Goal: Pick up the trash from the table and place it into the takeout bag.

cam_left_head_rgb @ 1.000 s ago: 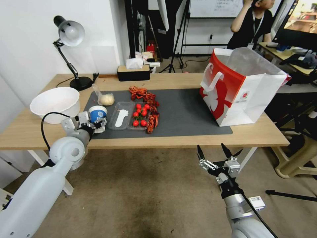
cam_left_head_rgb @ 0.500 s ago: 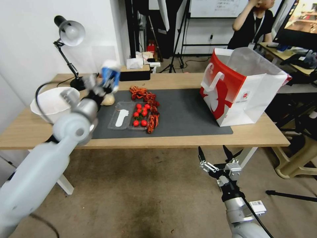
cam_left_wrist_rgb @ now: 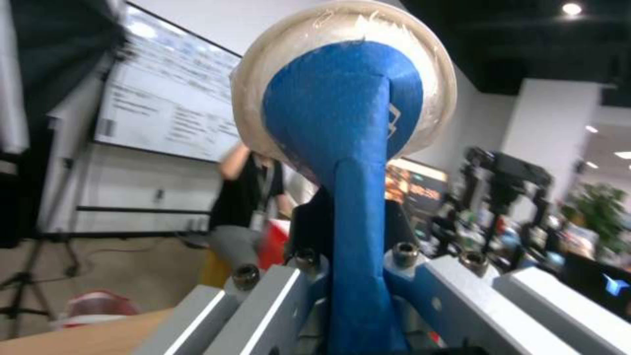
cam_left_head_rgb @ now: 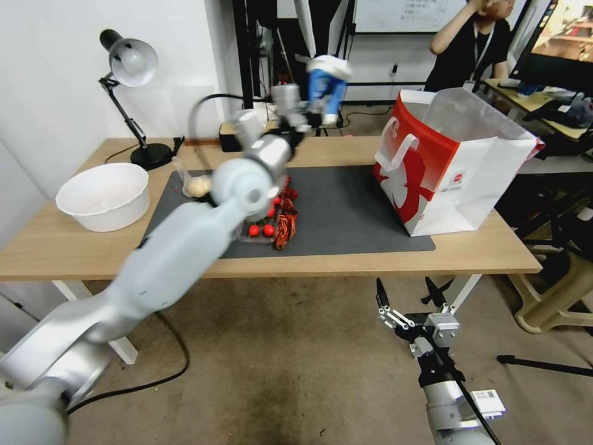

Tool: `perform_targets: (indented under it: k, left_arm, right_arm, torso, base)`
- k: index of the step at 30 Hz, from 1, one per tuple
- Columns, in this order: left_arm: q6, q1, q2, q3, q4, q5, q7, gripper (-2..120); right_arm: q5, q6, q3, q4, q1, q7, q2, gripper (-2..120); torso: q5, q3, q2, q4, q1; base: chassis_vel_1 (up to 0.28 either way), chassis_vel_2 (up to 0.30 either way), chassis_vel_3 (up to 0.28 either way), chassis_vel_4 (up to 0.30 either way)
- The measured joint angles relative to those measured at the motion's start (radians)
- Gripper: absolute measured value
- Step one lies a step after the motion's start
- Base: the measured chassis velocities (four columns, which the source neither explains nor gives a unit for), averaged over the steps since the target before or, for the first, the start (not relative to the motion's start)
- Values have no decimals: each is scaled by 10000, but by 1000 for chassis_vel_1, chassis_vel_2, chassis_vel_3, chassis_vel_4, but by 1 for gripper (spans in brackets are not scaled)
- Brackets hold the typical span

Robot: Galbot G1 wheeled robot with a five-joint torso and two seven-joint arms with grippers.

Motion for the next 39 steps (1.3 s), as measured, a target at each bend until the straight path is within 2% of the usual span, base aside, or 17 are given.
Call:
perform_targets:
  k: [6,9,10,13,26,39]
  left_arm:
    - [-118,-557,-770,685,789,247,343,1]
    - [-229,-1041,-1399,1113,1494,467,498,1]
    - [-229,-1041,-1399,1113,1494,467,498,1]
    - [-395,-1481,-1933,1483,2326,935,757,1]
    - [-450,-2297,-2840,2399,4088,2171,1309,1]
    - [-534,-2394,-2980,2220,4261,2174,1337,1]
  right_arm:
    - [-137,165,87,-3,-255,-23,225,100]
    - [-191,254,127,-52,-337,-62,331,100]
    - [-191,254,127,-52,-337,-62,331,100]
    - [-224,323,142,-70,-379,-76,417,100]
    - [-269,592,321,-221,-519,-180,512,100]
    - [-197,749,395,-368,-532,-251,463,100]
  torso:
    - [-4,0,0,4,0]
    - [-2,0,0,2,-1]
    - [-2,0,0,2,-1]
    - [-1,0,0,1,0]
    - [-3,0,0,3,-1]
    - [-3,0,0,2,-1]
  base:
    - [0,0,0,0]
    - [0,0,0,0]
    - [0,0,0,0]
    - [0,0,0,0]
    - [0,0,0,0]
    - [0,0,0,0]
